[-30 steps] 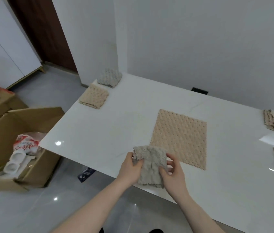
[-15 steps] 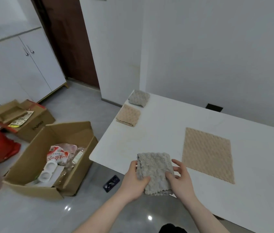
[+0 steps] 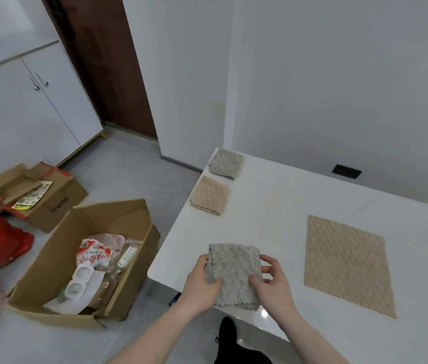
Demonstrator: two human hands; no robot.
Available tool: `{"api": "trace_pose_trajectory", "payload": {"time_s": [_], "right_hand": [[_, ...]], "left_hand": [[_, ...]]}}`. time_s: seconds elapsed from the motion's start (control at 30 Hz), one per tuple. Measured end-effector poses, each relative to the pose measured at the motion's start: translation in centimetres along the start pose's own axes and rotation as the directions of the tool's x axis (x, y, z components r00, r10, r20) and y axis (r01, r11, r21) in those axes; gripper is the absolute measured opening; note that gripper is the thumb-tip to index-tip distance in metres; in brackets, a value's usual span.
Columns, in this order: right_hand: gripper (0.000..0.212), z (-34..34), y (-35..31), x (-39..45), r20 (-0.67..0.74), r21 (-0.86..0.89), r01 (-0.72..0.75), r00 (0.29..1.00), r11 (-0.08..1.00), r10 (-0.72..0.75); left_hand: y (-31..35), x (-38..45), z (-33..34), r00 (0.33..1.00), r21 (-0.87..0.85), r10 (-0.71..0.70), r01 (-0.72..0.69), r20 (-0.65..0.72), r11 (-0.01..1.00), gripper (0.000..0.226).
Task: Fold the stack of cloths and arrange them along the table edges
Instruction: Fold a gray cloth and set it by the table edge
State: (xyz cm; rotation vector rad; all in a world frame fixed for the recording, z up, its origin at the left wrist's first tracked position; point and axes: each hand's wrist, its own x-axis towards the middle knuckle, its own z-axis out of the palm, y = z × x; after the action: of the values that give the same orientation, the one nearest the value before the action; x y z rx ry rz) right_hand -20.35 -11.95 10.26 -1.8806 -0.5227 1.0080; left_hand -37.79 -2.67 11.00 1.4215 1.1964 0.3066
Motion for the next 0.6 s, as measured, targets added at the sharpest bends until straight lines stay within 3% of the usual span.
{"api": "trace_pose_trajectory", "payload": {"time_s": [0.27,0.6], "right_hand": [[0.050,4.3,-1.1,5.9,0.107,-0.064,-0.083,0.990,0.995,0.089],[0.055,12.3,-2.6,9.7,0.054,-0.131,-0.162,0.984,0.978,0.170]], "left_hand": [[0.9,6.5,-4.3,0.995,0.106,-0.102,0.102,-0.005,0.989,0.044],[-0.9,14.2,-11.1,0.981,0.263,-0.158,0.123,0.114,0.957,0.041]]}}
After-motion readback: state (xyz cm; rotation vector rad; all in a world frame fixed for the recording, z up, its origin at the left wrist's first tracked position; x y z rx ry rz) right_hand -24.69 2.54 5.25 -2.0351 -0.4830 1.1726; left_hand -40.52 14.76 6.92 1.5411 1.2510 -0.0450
